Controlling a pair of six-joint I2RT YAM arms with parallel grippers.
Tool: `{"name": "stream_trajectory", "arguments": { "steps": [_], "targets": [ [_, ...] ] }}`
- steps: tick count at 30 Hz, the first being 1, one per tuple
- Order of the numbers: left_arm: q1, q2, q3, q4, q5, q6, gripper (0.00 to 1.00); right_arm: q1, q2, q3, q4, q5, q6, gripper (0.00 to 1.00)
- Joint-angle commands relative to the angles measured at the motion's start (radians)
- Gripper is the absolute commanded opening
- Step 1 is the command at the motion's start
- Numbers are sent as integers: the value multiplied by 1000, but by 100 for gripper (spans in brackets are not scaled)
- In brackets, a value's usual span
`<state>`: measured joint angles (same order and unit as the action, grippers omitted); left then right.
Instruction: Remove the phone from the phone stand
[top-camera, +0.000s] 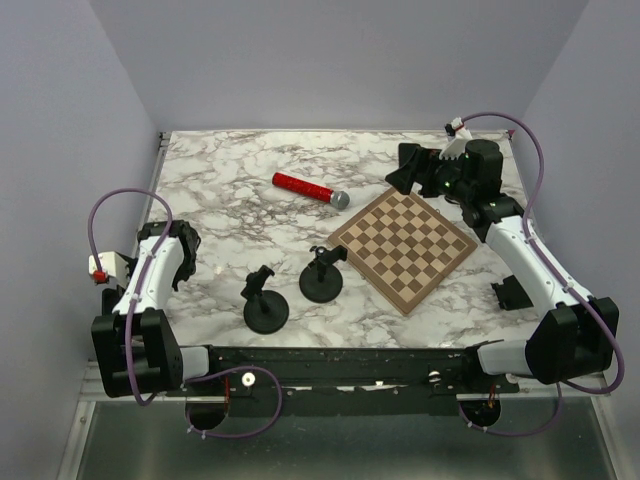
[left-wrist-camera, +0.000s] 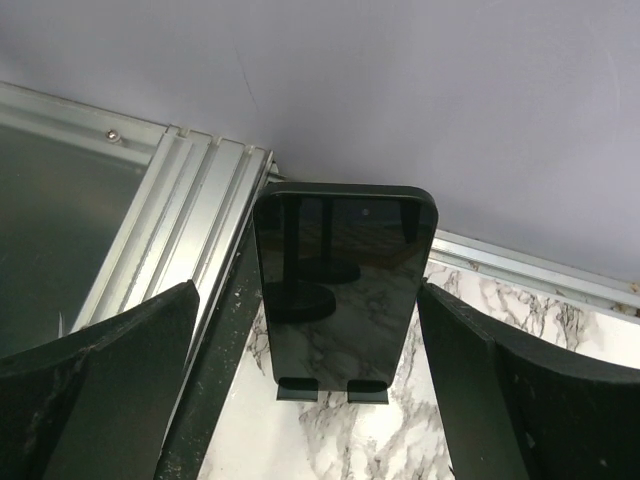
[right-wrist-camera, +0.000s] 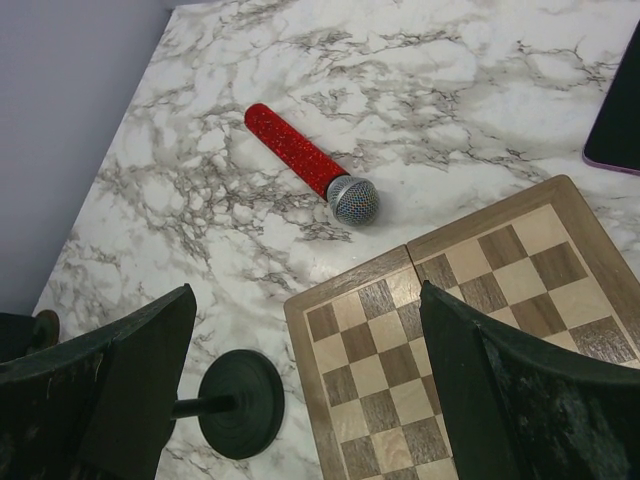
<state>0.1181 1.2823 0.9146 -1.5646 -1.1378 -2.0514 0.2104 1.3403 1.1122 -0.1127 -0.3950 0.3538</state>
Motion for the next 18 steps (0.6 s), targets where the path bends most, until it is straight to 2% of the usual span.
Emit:
{"name": "stream_trajectory", "arguments": {
  "steps": [1,4,11,18],
  "targets": [
    [10,-6,-17,-48,-32,-47,99,9,6,-9,24,-27,-8,100],
    [17,-8,-32,-42,-44,-68,98,10,0,-12,25,-24,-10,100],
    [27,75,26,-48,-67,-4,99,13,0,-14,26,-23,-11,100],
    [43,54,3,-42,-74,-26,99,12,-2,-14,27,-18,-13,100]
  ]
}}
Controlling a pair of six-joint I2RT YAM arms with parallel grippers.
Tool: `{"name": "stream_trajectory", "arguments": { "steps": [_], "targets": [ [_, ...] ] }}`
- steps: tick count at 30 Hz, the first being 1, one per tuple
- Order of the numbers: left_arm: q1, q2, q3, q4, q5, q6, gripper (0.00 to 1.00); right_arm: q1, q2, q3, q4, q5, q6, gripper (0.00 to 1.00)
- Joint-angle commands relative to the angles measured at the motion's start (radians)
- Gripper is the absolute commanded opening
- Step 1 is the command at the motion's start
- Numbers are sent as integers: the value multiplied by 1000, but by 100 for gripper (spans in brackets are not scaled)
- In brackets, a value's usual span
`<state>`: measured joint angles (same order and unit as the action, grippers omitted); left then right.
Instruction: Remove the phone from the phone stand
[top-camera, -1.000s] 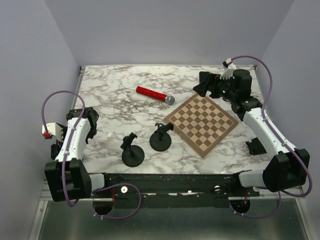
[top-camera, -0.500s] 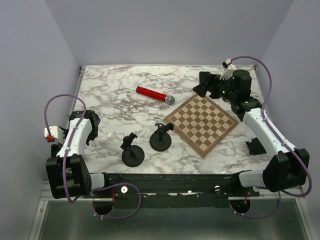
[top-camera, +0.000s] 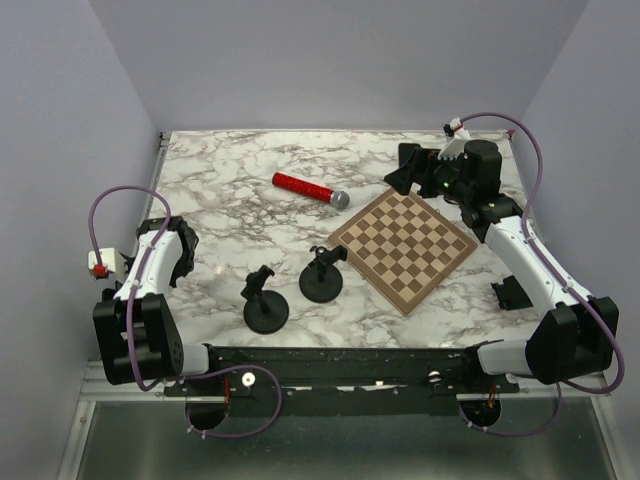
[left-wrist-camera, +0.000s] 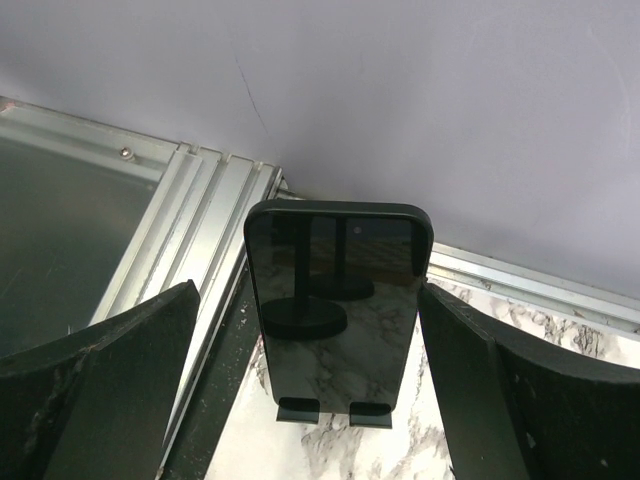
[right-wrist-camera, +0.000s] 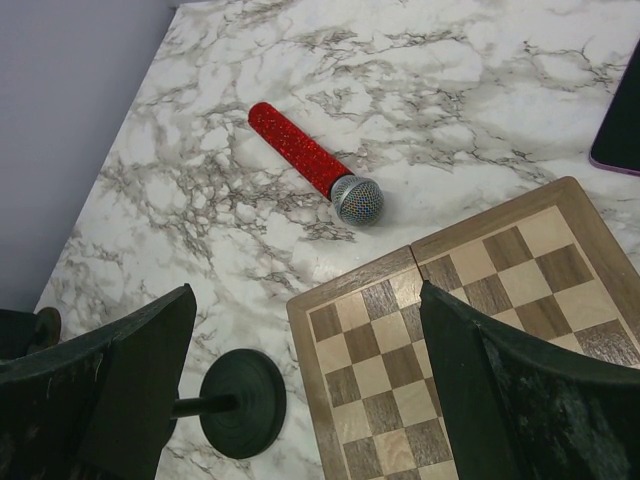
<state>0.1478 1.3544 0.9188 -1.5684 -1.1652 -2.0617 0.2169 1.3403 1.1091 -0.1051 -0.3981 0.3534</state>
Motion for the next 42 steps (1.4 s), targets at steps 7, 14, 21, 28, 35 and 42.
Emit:
{"name": "stream_trajectory", "arguments": {
  "steps": [7,14,21,28,35,42],
  "targets": [
    [25,-1,8,-45,-69,-13,99,7,-6,-12,18,-9,-15,100],
    [40,-31,-18,-10,-94,1,98,10,-7,-12,16,-7,-19,100],
    [45,-13,-9,-23,-133,-11,98,13,-17,-14,15,5,-22,100],
    [45,13,9,-34,-161,-6,98,14,-17,-12,14,9,-25,100],
    [44,19,29,16,-136,86,98,14,-18,-12,13,9,-24,100],
    [37,-51,4,246,-61,373,99,15,-13,-10,12,2,-25,100]
  ]
}}
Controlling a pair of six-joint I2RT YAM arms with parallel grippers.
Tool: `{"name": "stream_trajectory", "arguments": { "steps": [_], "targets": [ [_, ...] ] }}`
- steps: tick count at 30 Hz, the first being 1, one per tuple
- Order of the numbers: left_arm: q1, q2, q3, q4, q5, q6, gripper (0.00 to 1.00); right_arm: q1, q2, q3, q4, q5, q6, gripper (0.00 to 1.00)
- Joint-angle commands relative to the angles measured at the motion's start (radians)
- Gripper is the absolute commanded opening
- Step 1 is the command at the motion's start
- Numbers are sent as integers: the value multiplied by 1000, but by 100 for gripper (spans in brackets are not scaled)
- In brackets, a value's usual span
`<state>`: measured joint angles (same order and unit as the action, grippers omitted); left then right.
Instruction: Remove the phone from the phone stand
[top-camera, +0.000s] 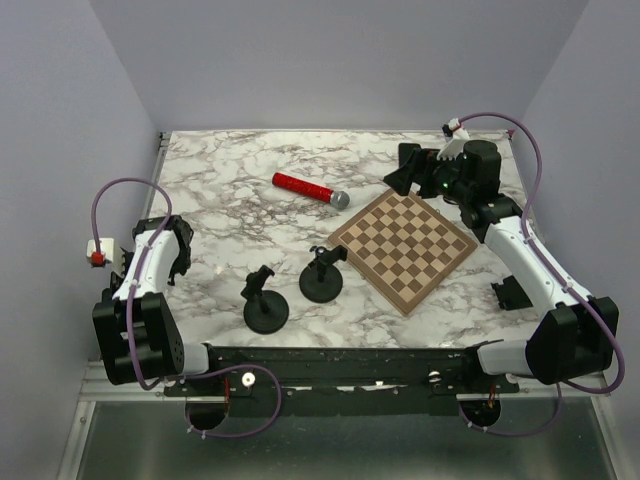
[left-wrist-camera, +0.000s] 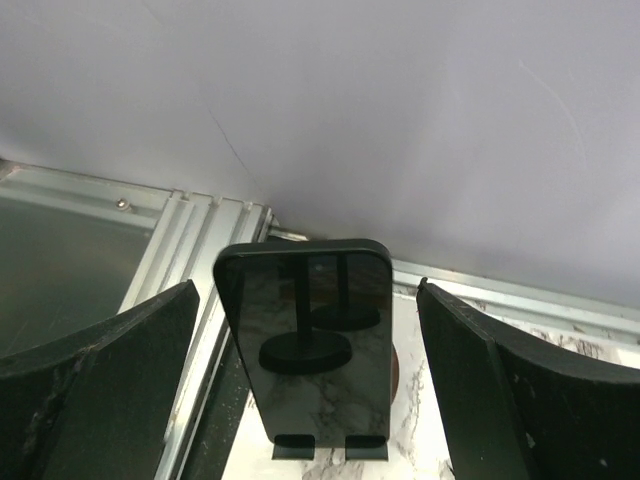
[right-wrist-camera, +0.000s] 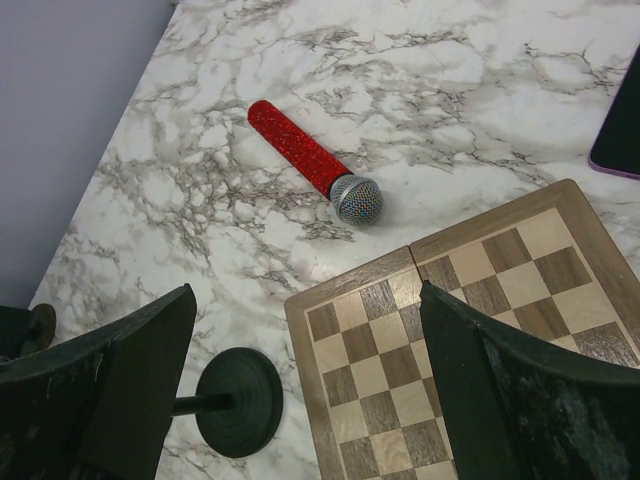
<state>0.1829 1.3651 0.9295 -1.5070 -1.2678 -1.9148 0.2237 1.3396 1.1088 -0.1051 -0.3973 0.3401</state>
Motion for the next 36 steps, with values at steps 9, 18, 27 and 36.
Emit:
{"name": "stream_trajectory", "arguments": {
  "steps": [9,18,27,36],
  "targets": [
    [35,-231,-162,497,188,496,98,8,-12,-10,13,2,-12,100],
    [54,-184,-166,447,201,423,98,9,-17,-13,13,-1,-13,100],
    [123,-290,-257,684,276,608,98,10,-22,-13,13,6,-14,100],
    [136,-292,-252,713,294,633,95,12,-17,-13,12,7,-15,100]
  ]
}}
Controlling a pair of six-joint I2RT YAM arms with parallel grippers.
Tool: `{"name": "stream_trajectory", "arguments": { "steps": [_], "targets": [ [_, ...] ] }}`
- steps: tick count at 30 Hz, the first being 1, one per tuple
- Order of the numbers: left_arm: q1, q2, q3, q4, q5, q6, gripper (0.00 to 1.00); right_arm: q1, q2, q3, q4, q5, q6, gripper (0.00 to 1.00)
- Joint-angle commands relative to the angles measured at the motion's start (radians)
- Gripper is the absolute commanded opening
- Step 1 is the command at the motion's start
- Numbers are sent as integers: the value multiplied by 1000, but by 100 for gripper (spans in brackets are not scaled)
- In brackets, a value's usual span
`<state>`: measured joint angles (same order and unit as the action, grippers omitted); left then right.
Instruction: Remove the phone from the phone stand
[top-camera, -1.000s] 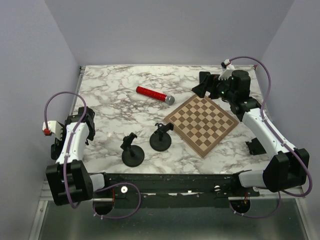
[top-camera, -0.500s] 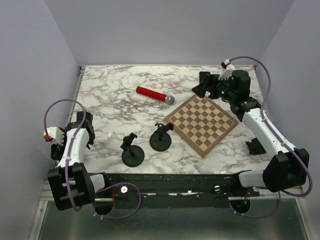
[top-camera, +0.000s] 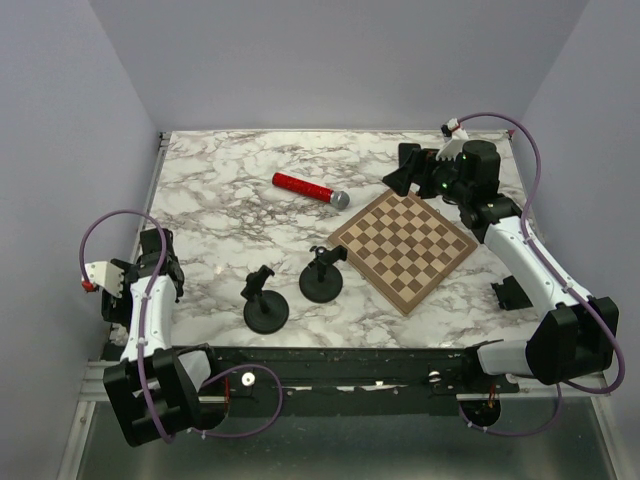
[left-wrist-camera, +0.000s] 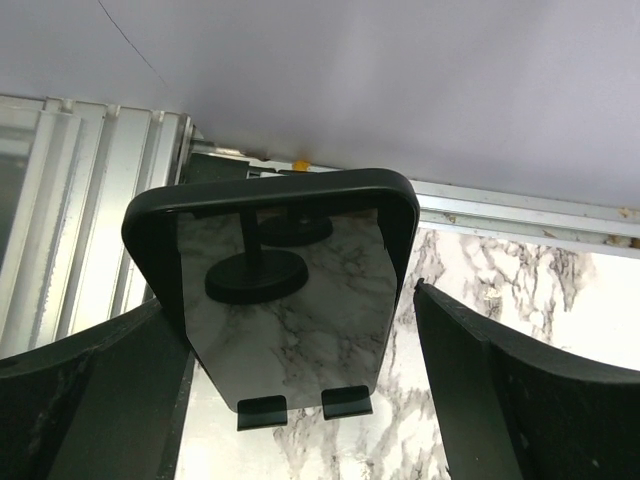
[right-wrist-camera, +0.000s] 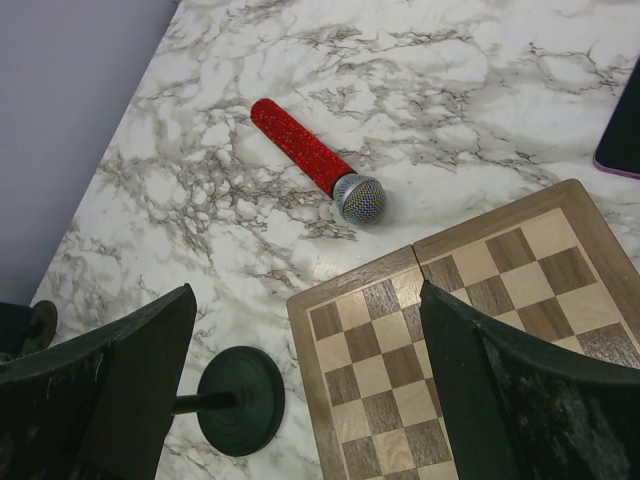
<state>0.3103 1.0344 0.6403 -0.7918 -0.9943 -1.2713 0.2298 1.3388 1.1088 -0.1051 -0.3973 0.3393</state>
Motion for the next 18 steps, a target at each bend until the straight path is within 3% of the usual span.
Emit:
{"name": "stream_trajectory", "arguments": {
  "steps": [1,7,18],
  "targets": [
    [7,55,44,-23,20,-27,95,6,-17,-13,13,7,-16,100],
    [8,63,49,-47,16,-53,90,6,-15,-14,13,10,-14,100],
    [8,49,69,-130,-3,-107,73,8,-12,-13,13,9,-13,100]
  ]
}}
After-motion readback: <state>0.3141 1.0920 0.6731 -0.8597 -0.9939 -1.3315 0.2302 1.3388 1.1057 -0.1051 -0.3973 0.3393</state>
